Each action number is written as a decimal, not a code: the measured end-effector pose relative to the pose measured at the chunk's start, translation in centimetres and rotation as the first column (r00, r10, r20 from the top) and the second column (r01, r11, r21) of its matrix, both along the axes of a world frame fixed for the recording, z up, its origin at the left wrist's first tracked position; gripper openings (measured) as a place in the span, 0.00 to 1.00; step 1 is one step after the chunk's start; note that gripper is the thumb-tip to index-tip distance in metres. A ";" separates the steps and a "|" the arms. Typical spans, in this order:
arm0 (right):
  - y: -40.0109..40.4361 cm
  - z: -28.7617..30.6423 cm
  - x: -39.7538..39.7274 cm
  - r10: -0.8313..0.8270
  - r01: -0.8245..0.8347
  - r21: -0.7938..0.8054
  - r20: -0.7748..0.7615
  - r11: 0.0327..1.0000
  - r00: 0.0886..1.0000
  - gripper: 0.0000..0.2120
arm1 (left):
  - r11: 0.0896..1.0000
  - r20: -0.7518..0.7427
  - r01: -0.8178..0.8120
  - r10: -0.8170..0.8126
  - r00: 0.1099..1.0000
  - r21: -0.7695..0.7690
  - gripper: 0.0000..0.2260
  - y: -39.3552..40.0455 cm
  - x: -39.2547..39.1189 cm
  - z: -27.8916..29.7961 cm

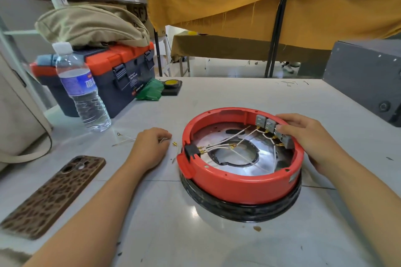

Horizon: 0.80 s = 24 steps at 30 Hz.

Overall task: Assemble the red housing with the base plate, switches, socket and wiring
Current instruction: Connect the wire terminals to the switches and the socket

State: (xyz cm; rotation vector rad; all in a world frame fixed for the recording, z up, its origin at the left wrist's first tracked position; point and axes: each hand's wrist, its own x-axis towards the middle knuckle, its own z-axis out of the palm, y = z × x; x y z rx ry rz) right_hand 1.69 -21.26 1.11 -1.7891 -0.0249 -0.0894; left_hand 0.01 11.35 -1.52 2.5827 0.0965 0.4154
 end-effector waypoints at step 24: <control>-0.1 0.1 0.0 0.009 -0.009 -0.048 -0.009 0.999 1.000 0.13 | 0.865 0.099 0.027 0.026 0.995 -0.500 0.02 -0.8 -0.1 -0.1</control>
